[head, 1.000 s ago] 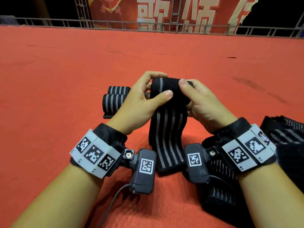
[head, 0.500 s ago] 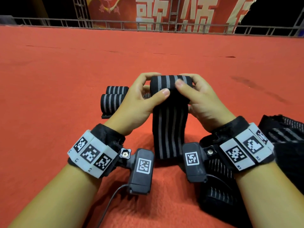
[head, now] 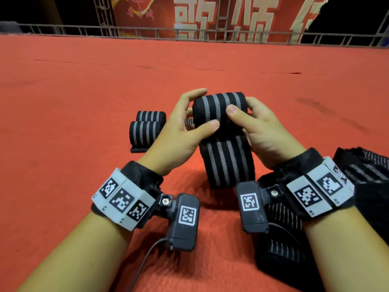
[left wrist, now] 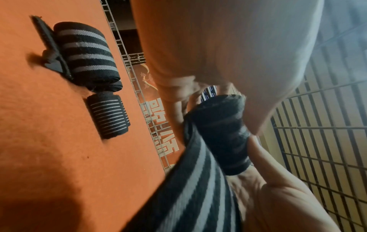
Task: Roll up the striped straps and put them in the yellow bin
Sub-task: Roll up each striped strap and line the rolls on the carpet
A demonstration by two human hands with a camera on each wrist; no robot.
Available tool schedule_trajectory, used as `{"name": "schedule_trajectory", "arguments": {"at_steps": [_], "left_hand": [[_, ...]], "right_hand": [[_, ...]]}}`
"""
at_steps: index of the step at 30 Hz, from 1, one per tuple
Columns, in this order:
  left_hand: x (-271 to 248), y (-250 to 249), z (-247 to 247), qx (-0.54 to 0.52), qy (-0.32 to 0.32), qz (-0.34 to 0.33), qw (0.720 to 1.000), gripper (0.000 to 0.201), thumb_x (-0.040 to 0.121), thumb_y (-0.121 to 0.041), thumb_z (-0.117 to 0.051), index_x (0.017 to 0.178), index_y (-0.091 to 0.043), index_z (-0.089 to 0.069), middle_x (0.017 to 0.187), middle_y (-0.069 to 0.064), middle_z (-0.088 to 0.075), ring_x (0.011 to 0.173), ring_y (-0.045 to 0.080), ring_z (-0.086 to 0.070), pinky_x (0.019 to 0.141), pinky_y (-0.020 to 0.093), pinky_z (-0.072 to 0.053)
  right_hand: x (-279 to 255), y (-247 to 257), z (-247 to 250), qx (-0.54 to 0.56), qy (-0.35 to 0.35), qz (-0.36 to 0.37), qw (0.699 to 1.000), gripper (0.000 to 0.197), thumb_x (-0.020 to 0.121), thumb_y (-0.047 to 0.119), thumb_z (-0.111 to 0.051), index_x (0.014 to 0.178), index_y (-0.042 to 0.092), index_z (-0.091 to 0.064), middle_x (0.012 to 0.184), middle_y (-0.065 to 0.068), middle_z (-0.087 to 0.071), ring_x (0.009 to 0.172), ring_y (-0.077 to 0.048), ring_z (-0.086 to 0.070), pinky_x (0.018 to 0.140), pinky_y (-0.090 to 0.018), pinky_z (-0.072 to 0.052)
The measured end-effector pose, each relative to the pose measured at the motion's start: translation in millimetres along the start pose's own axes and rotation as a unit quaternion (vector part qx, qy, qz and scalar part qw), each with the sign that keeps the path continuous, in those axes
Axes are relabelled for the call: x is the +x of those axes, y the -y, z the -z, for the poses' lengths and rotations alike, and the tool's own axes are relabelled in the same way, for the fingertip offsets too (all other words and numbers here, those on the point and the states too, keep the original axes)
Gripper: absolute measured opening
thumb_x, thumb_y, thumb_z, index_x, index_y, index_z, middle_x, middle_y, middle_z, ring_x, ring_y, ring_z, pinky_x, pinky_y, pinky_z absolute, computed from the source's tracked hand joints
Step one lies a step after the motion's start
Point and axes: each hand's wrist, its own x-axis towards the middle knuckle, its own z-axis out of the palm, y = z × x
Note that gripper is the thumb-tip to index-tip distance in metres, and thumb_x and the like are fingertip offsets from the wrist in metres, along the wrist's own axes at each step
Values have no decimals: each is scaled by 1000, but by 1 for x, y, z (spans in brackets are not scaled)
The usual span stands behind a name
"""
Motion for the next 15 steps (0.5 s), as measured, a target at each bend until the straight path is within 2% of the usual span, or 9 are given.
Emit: {"name": "schedule_trajectory", "arguments": {"at_steps": [1,3,5,7,9,11,12,13,15], "left_hand": [[0,0,0,-14,-4,19,1000,52,87,-30,-66,134,-32,-44,123,14,-60,106,18,-67,82,36,-58],[0,-1,3,-22,-12,25,999,43,90,-31,-64,129,-29,-47,121,20,-61,103,21,-68,79,39,-59],[0,-1,4,7,-7,0,1000,37,93,-22,-65,126,-27,-50,119,19,-60,95,19,-68,77,34,-58],[-1,0,2,26,6,-14,1000,39,91,-19,-67,125,-28,-51,119,16,-59,89,13,-67,77,29,-56],[0,0,-2,21,3,10,1000,38,88,-31,-66,124,-32,-52,119,10,-61,95,13,-67,77,29,-56],[1,-1,-3,-15,-8,53,998,29,92,-43,-59,119,-34,-52,113,4,-65,98,16,-69,75,32,-57],[2,-2,-2,-30,-15,61,998,25,94,-43,-56,116,-33,-52,110,4,-65,97,18,-70,74,35,-58],[2,-3,-1,-33,-25,55,998,23,96,-39,-58,116,-31,-52,108,7,-65,96,19,-70,73,37,-59],[1,-3,2,-4,-41,16,999,31,93,-26,-66,121,-28,-52,108,10,-64,93,17,-68,69,31,-58]], "right_hand": [[0,-1,0,0,3,7,1000,33,87,27,-64,116,15,-55,108,-14,-69,96,-27,-69,80,-40,-58],[-1,-1,-2,5,7,3,1000,29,91,27,-63,116,17,-54,106,-9,-69,95,-24,-68,84,-42,-58],[0,1,-5,12,6,-27,1000,32,95,39,-57,118,18,-53,106,-2,-69,95,-20,-69,89,-46,-56],[0,2,-4,-3,0,-24,1000,39,90,45,-59,115,16,-53,109,-2,-68,98,-18,-68,90,-45,-55],[-1,2,-5,-4,-10,11,1000,32,86,35,-61,109,15,-53,102,-5,-65,94,-18,-66,86,-42,-55],[-1,1,-7,2,-15,33,999,31,82,30,-64,109,19,-53,99,-8,-61,91,-21,-62,84,-45,-54],[-1,0,-8,9,-20,40,999,33,80,31,-64,110,21,-54,101,-8,-60,92,-21,-61,87,-47,-53],[0,1,-10,20,-24,38,999,35,80,34,-64,111,22,-54,102,-6,-61,94,-20,-61,91,-48,-52],[0,1,-11,49,-11,-1,999,35,84,43,-62,110,20,-59,104,-1,-66,95,-15,-65,95,-46,-52]]}}
